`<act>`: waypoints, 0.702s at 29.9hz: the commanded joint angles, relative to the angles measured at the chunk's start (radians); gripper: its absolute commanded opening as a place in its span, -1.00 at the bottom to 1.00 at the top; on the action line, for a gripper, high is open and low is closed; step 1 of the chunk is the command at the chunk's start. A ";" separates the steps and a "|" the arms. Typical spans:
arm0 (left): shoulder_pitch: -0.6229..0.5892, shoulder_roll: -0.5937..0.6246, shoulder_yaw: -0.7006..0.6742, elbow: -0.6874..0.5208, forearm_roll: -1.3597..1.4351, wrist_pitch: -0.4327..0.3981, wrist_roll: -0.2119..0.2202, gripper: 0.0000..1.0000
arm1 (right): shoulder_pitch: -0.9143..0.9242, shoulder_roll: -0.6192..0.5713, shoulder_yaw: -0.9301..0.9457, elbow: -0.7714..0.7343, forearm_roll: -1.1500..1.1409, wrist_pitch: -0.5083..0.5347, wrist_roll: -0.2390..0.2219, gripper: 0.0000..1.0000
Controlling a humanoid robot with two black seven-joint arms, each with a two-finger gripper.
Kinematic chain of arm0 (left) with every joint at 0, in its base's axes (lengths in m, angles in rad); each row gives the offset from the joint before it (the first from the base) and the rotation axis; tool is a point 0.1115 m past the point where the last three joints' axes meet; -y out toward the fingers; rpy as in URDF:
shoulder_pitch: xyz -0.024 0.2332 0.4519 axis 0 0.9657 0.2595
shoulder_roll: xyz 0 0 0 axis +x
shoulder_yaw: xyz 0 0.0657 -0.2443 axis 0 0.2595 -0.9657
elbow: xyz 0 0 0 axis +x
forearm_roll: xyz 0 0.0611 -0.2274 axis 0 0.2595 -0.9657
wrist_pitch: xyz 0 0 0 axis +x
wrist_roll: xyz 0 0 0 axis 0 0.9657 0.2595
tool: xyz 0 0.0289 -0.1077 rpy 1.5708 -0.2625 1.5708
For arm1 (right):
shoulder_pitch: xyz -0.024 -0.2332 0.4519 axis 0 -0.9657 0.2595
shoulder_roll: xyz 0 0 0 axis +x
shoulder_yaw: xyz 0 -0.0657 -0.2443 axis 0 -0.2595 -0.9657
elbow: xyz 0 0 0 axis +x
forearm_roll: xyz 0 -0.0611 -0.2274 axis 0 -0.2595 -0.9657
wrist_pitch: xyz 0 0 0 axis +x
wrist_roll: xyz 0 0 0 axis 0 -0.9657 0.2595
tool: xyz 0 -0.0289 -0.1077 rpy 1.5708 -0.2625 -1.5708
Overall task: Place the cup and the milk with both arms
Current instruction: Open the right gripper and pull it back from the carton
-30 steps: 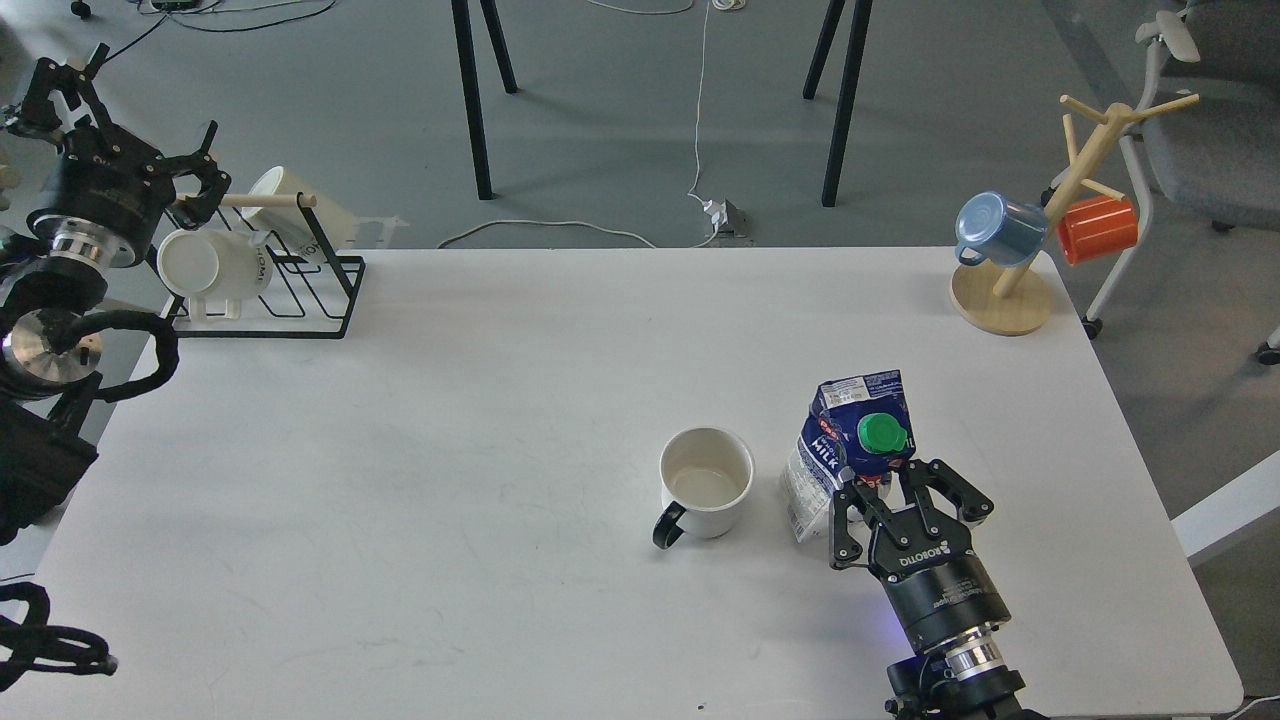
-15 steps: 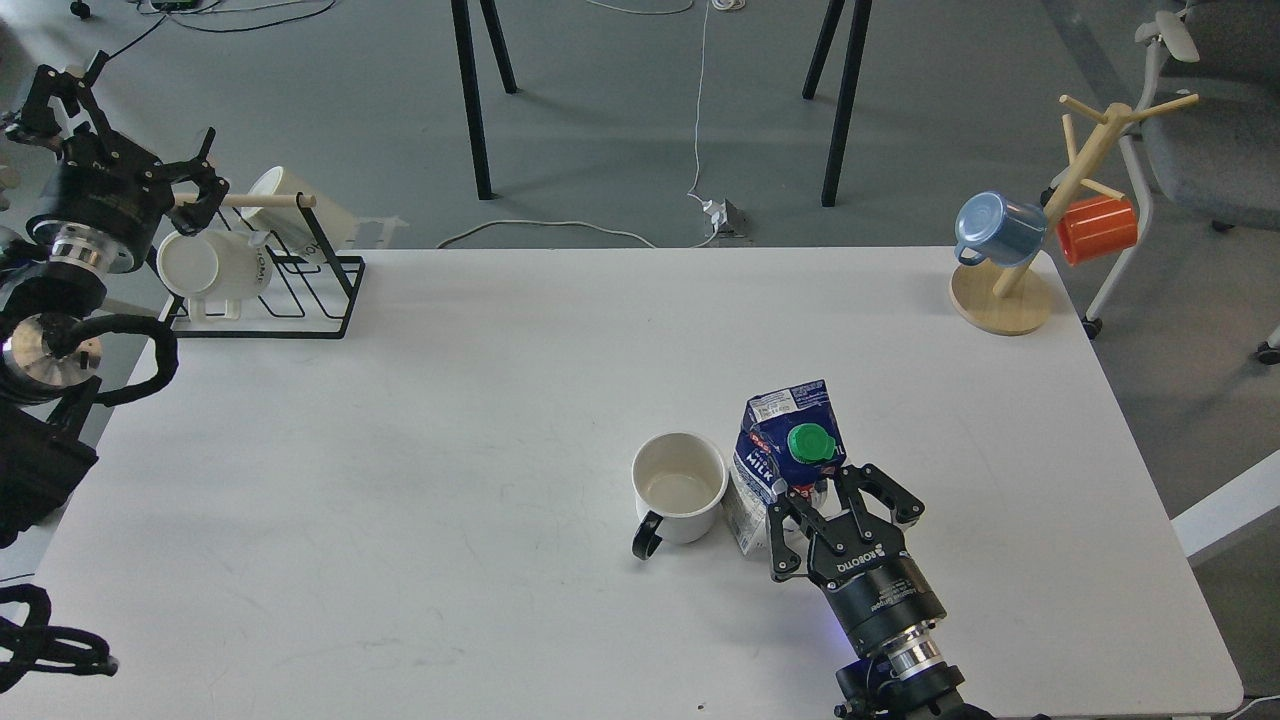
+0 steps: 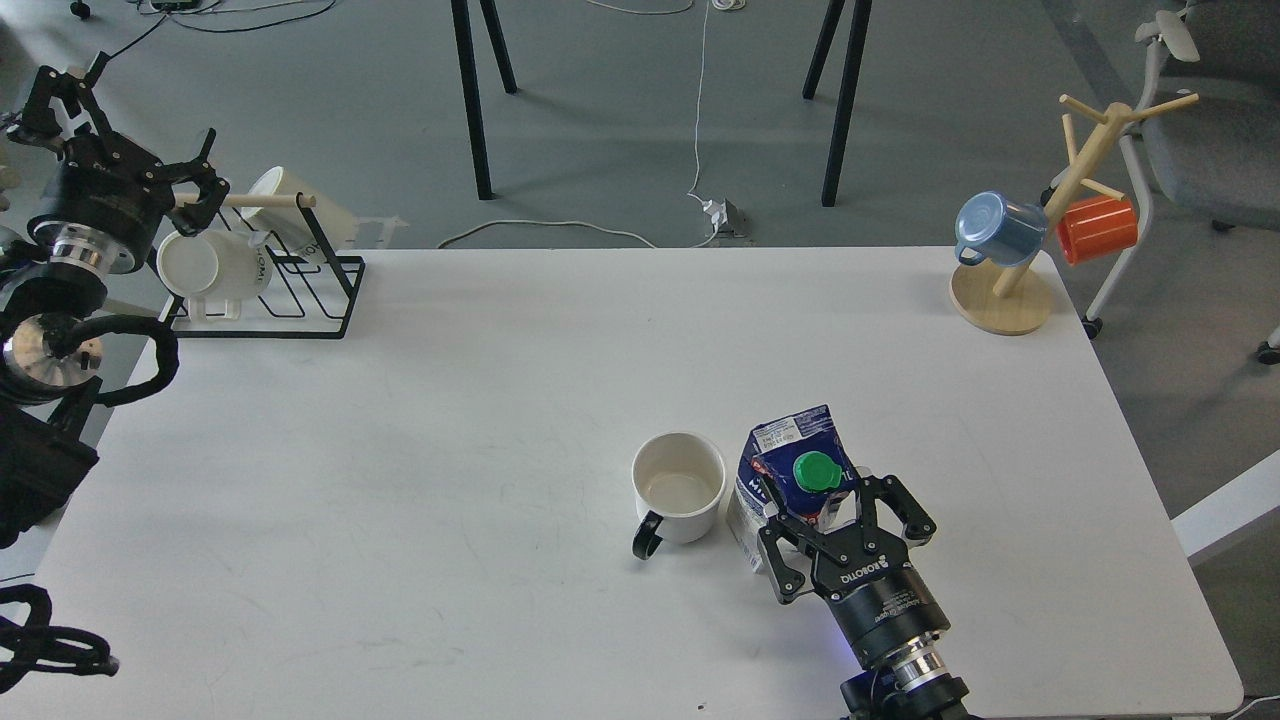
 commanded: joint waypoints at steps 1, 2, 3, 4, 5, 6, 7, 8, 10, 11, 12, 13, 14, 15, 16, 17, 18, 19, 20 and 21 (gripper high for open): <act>0.000 0.000 0.000 0.000 0.000 0.000 0.000 0.99 | -0.014 -0.017 0.007 0.002 0.000 0.000 0.000 0.68; 0.000 0.000 0.000 -0.002 0.000 0.000 0.000 0.99 | -0.017 -0.025 0.007 0.003 0.000 0.000 0.000 0.69; 0.000 0.000 0.000 0.000 -0.001 0.000 0.000 0.99 | -0.026 -0.031 0.010 0.003 0.000 0.000 0.000 0.74; 0.000 0.000 0.000 0.000 0.000 0.000 0.000 0.99 | -0.035 -0.034 0.014 0.003 0.000 0.000 0.002 0.79; 0.001 0.000 0.000 0.000 0.000 0.000 0.000 0.99 | -0.047 -0.034 0.017 0.005 0.000 0.000 0.002 0.85; 0.000 0.000 0.000 0.000 -0.001 0.000 0.000 0.99 | -0.057 -0.036 0.019 0.008 0.000 0.000 0.002 0.86; 0.000 0.000 0.000 0.000 0.000 0.000 0.000 0.99 | -0.067 -0.039 0.019 0.015 0.000 0.000 0.002 0.87; 0.000 0.000 0.000 0.000 -0.001 0.000 0.000 0.99 | -0.079 -0.045 0.019 0.025 0.000 0.000 0.002 0.87; 0.000 0.000 0.000 0.000 -0.001 0.000 0.000 0.99 | -0.106 -0.065 0.017 0.046 -0.002 0.000 0.002 0.88; 0.000 0.000 0.000 -0.002 -0.001 0.000 0.000 0.99 | -0.116 -0.073 0.017 0.055 -0.002 0.000 0.002 0.90; 0.000 0.000 0.000 0.000 -0.001 0.000 0.000 0.99 | -0.130 -0.080 0.017 0.063 -0.002 0.000 0.002 0.91; 0.000 0.000 0.000 -0.002 -0.001 0.000 0.000 0.99 | -0.138 -0.088 0.017 0.065 -0.004 0.000 0.002 0.92; 0.000 0.000 0.000 -0.002 -0.001 0.000 0.000 0.99 | -0.141 -0.097 0.017 0.063 -0.004 0.000 0.000 0.92; 0.000 0.000 0.000 0.000 -0.001 0.000 0.000 0.99 | -0.141 -0.108 0.017 0.061 -0.004 0.000 0.002 0.92; 0.001 0.000 0.000 0.000 -0.001 0.000 -0.001 0.99 | -0.144 -0.123 0.019 0.061 -0.004 0.000 0.000 0.92; 0.001 0.000 0.000 0.000 -0.001 0.000 -0.002 0.99 | -0.149 -0.137 0.019 0.064 -0.004 0.000 0.002 0.92; 0.001 -0.001 0.000 0.000 -0.001 0.000 -0.002 0.99 | -0.156 -0.154 0.020 0.068 -0.004 0.000 0.000 0.93; 0.001 -0.001 0.000 0.000 -0.001 0.000 -0.002 0.99 | -0.161 -0.174 0.025 0.074 -0.004 0.000 0.002 0.93; 0.001 -0.001 0.000 0.000 -0.001 0.000 -0.002 0.99 | -0.169 -0.194 0.037 0.090 -0.004 0.000 0.002 0.93; 0.003 -0.001 0.000 0.000 -0.001 0.000 -0.002 0.99 | -0.179 -0.215 0.057 0.118 -0.004 0.000 0.002 0.93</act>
